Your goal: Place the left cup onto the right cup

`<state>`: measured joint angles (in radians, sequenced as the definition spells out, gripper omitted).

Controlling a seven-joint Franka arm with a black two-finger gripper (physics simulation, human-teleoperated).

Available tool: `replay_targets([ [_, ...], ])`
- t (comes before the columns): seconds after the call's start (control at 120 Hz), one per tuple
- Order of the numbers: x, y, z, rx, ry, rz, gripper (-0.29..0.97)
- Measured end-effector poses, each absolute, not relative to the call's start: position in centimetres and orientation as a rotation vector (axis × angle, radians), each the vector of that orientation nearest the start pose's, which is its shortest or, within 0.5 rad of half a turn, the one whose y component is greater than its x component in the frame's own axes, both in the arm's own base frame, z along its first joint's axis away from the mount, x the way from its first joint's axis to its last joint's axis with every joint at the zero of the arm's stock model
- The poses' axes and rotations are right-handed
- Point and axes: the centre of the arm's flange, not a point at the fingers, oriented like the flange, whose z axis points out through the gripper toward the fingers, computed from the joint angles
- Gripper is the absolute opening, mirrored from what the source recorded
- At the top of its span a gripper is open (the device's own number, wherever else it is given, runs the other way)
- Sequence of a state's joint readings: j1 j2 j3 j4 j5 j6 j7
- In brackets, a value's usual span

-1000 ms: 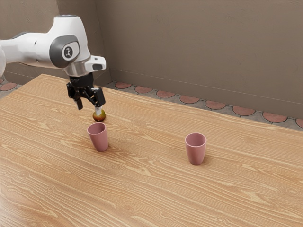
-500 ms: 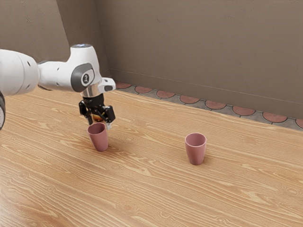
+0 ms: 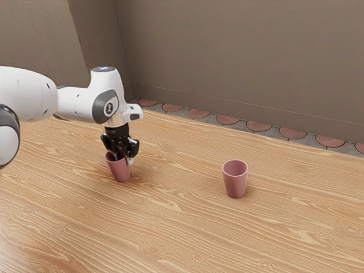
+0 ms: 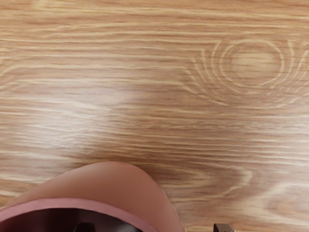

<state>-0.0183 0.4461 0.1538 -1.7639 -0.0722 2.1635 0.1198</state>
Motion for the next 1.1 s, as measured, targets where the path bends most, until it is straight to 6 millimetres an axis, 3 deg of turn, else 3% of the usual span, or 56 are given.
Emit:
replay_targets([
  [0.175,64.5,7.7,30.3,-3.139,-0.078,0.078,0.02],
  [0.433,64.5,7.4,30.7,-3.140,-0.082,0.070,-0.07],
  [0.533,64.5,7.1,31.7,-3.141,-0.075,0.054,-0.08],
  [0.625,64.4,5.9,34.5,-3.144,-0.049,0.015,-0.09],
  [0.7,64.1,3.5,37.7,-3.149,0.008,-0.022,-0.09],
  [0.842,62.6,-3.3,43.8,-3.155,0.179,-0.077,-0.10],
  [1.1,61.1,-15.9,49.9,-3.106,0.541,-0.112,-0.10],
])
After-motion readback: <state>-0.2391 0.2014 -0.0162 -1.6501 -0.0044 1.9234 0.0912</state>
